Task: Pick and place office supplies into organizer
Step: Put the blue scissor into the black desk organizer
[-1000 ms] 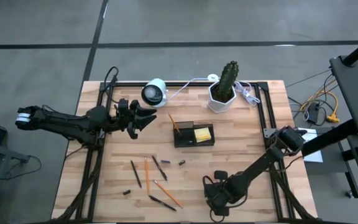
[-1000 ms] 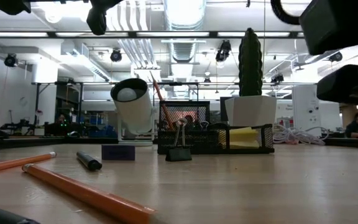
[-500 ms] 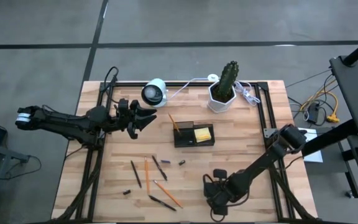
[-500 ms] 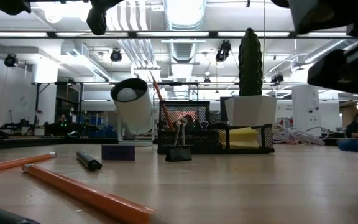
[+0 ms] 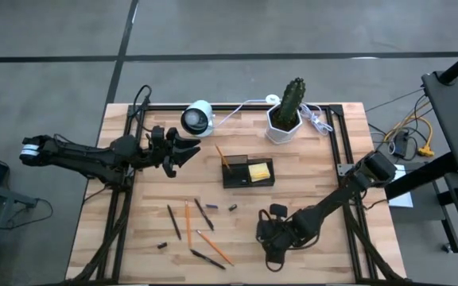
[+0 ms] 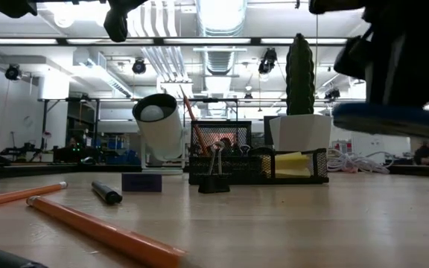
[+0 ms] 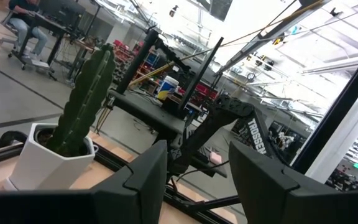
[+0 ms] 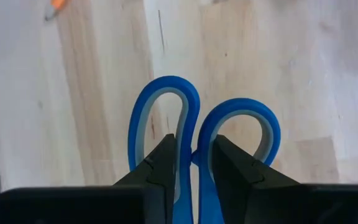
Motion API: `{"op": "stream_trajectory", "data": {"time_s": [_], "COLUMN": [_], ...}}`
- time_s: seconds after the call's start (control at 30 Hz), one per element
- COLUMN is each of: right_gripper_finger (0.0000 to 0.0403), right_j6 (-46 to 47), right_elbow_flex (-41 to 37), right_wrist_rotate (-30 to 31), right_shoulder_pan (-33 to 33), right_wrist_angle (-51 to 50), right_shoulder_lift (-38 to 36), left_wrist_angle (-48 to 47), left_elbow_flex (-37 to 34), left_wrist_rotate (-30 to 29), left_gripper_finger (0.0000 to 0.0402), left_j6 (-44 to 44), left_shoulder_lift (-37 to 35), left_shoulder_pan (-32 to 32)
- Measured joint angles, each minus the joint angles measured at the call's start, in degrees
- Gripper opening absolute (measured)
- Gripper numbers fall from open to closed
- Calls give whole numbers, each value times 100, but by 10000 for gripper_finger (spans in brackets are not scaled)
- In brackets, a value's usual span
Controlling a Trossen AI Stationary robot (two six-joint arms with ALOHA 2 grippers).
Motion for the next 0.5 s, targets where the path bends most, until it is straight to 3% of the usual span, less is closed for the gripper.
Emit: {"op": "stream_trajectory", "data": {"time_s": [0.5], "right_gripper_finger": [67], "right_j6": [-177], "right_elbow_flex": [-2], "right_wrist_rotate": [1225], "right_shoulder_pan": [-655], "right_wrist_angle": [31], "right_shoulder_lift": [-780], "left_wrist_angle": [1], "left_elbow_flex": [0], "left_wrist_rotate": [2], "left_gripper_finger": [157], "left_j6": [-2], "left_shoulder_lift": [0], "left_shoulder_pan": [0]}}
